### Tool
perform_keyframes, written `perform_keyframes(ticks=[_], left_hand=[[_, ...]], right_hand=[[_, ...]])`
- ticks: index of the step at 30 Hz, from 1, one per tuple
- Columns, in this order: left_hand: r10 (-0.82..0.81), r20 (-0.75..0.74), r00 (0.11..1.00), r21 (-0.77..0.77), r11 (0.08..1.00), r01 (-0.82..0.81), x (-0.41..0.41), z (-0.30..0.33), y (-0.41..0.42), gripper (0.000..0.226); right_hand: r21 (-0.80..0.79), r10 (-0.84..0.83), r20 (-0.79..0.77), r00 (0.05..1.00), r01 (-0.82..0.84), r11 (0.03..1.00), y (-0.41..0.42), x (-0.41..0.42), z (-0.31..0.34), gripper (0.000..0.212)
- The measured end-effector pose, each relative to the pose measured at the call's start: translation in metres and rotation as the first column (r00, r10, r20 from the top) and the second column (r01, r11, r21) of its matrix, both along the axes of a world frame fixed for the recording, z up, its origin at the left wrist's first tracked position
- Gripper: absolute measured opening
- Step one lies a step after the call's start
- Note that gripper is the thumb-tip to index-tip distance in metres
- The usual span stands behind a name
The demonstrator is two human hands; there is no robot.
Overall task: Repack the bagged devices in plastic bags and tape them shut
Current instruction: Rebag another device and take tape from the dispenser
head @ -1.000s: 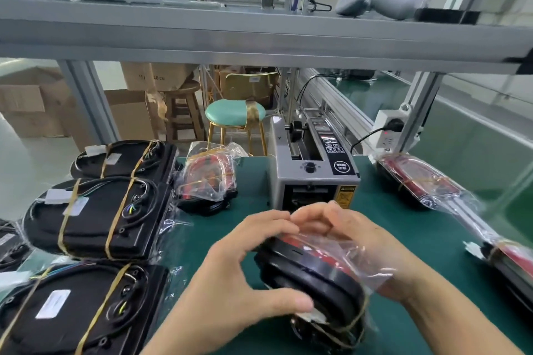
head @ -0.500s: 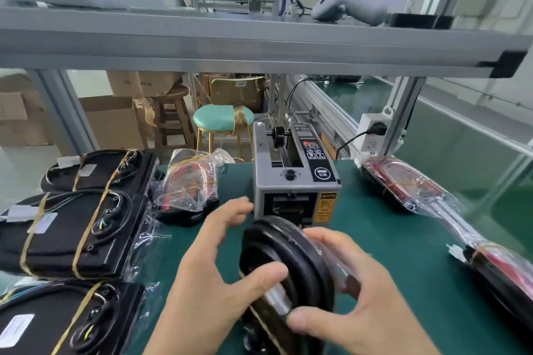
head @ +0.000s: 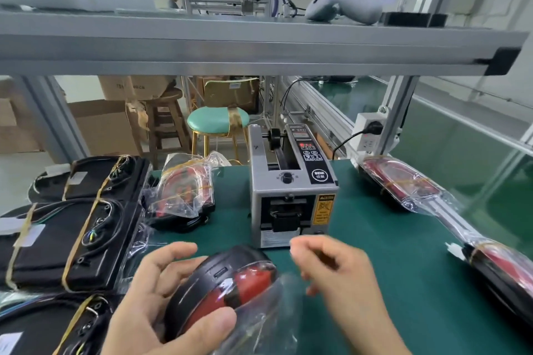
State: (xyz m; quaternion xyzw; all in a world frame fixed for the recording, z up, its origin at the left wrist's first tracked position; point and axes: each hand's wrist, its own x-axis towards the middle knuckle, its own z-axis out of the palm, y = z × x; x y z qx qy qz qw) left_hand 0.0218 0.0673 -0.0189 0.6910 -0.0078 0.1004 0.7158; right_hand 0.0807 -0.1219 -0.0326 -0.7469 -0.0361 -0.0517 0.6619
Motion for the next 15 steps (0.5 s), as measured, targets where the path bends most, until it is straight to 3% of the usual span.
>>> perform_keyframes(ticks=[3, 5, 8, 15], left_hand=[[-0.039, -0.006, 0.999, -0.02, 0.999, 0.039, 0.001, 0.002, -0.004, 0.066], [-0.015, 0.024, 1.0, 0.059, 0.998, 0.014, 0.002, -0.001, -0.003, 0.051], [0.013, 0.099, 0.995, 0.165, 0.986, -0.029, 0.001, -0.003, 0.0, 0.057], [0.1, 0.116, 0.988, 0.236, 0.964, -0.125, -0.007, -0.009, -0.001, 0.061]], right_hand=[[0.091, -0.168, -0.207, 0.964, 0.19, 0.978, 0.003, 0.023, -0.015, 0.018], [0.115, -0.219, -0.262, 0.94, 0.255, 0.96, 0.006, 0.038, -0.016, 0.016], [0.124, -0.275, -0.267, 0.923, 0.316, 0.941, 0.016, 0.048, -0.021, 0.012], [0.17, -0.387, -0.369, 0.845, 0.471, 0.866, 0.029, 0.059, -0.016, 0.008]])
